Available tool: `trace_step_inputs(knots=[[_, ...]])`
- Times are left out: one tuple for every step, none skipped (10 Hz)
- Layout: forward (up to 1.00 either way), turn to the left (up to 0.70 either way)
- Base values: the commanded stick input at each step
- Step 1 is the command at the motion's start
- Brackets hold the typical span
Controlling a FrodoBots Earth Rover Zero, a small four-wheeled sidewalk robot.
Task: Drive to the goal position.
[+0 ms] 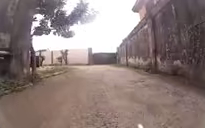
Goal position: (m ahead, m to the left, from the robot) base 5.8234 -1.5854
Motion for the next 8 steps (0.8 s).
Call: trace_step_inputs(knots=[[0.50,0.00],[0.50,0.00],[0.50,0.00],[0.50,0.00],[0.50,0.00],[0.50,0.00],[0.50,0.00],[0.50,0.00]])
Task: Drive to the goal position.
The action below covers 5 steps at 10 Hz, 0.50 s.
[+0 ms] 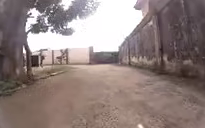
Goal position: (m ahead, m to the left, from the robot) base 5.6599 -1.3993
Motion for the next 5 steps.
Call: trace_step_inputs(knots=[[0.50,0.00],[0.50,0.00],[0.50,0.00],[0.50,0.00],[0.50,0.00]])
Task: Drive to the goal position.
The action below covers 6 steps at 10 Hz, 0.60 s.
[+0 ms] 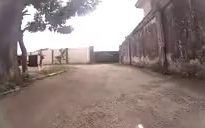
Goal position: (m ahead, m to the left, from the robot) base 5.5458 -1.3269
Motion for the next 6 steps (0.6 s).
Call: trace_step_inputs(knots=[[0.50,0.00],[0.50,0.00],[0.50,0.00],[0.50,0.00],[0.50,0.00],[0.50,0.00]])
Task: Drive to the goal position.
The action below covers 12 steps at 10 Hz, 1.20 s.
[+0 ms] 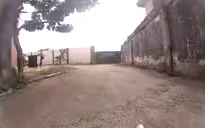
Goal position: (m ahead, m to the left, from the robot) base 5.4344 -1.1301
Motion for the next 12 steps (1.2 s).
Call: trace_step_inputs(knots=[[0.50,0.00],[0.50,0.00],[0.50,0.00],[0.50,0.00],[0.50,0.00],[0.50,0.00],[0.50,0.00],[0.50,0.00],[0.50,0.00],[0.50,0.00],[0.50,0.00],[0.50,0.00]])
